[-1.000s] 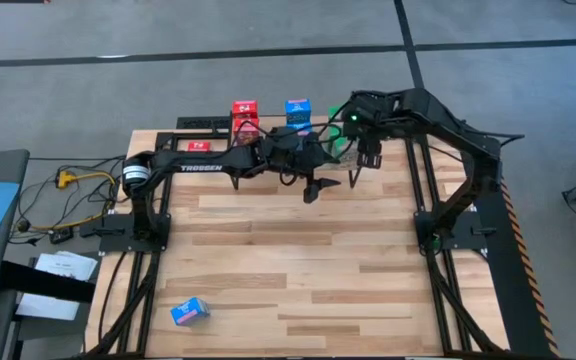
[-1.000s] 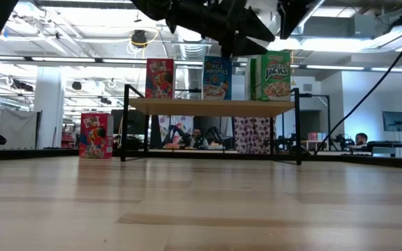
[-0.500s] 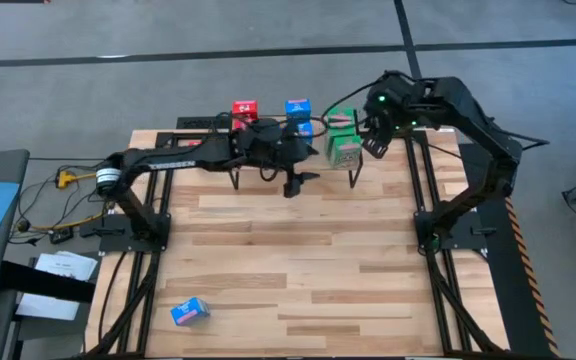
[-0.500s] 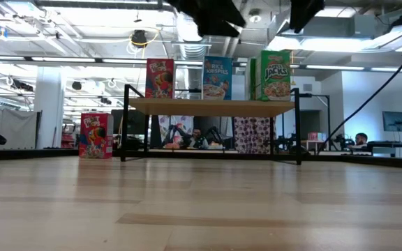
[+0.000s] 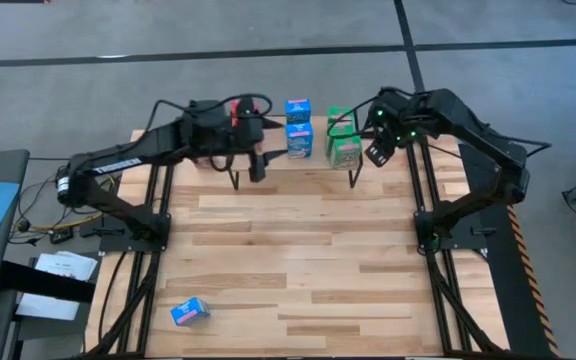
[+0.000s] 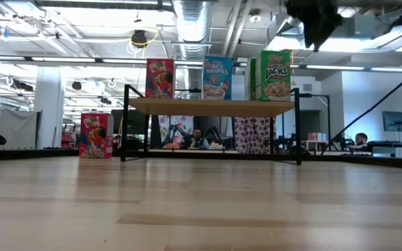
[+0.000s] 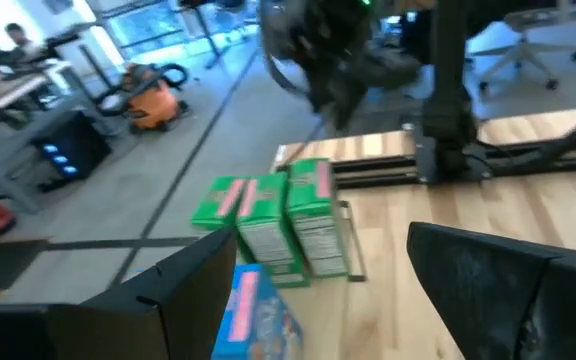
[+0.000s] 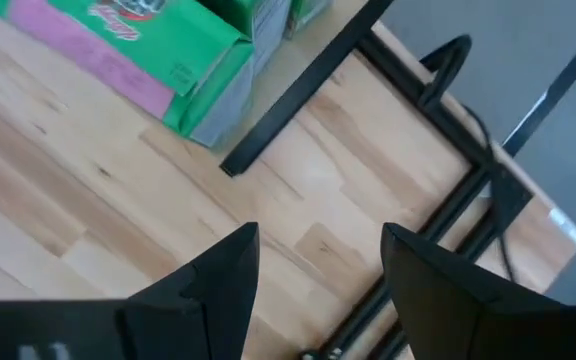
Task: Stack cereal on shelf
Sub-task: Put the green cereal box on the shelf aligned with the other green cereal box
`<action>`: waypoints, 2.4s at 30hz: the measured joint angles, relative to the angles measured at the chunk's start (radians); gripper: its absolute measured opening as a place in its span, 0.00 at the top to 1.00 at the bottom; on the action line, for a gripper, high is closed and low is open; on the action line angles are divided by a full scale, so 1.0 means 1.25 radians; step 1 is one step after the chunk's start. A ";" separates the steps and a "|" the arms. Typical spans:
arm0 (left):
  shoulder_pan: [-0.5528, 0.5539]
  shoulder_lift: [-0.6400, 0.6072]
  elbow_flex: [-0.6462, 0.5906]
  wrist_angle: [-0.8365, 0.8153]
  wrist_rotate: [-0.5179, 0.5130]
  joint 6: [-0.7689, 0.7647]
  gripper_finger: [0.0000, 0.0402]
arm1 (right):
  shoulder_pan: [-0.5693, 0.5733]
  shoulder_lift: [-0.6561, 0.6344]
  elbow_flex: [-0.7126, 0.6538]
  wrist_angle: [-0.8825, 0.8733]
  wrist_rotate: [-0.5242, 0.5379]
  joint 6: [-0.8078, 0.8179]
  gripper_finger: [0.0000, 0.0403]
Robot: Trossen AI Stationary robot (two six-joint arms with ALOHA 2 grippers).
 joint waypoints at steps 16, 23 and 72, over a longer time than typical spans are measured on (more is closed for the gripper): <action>0.000 -0.032 0.000 -0.078 -0.057 -0.004 0.29 | 0.000 0.004 -0.113 0.169 0.022 0.067 0.42; 0.000 -0.032 0.000 -0.085 -0.060 0.011 0.29 | 0.009 0.024 -0.112 0.191 0.021 0.066 0.42; 0.000 -0.032 0.000 -0.088 -0.089 0.021 0.29 | 0.188 -0.298 -0.494 0.604 0.042 0.104 0.42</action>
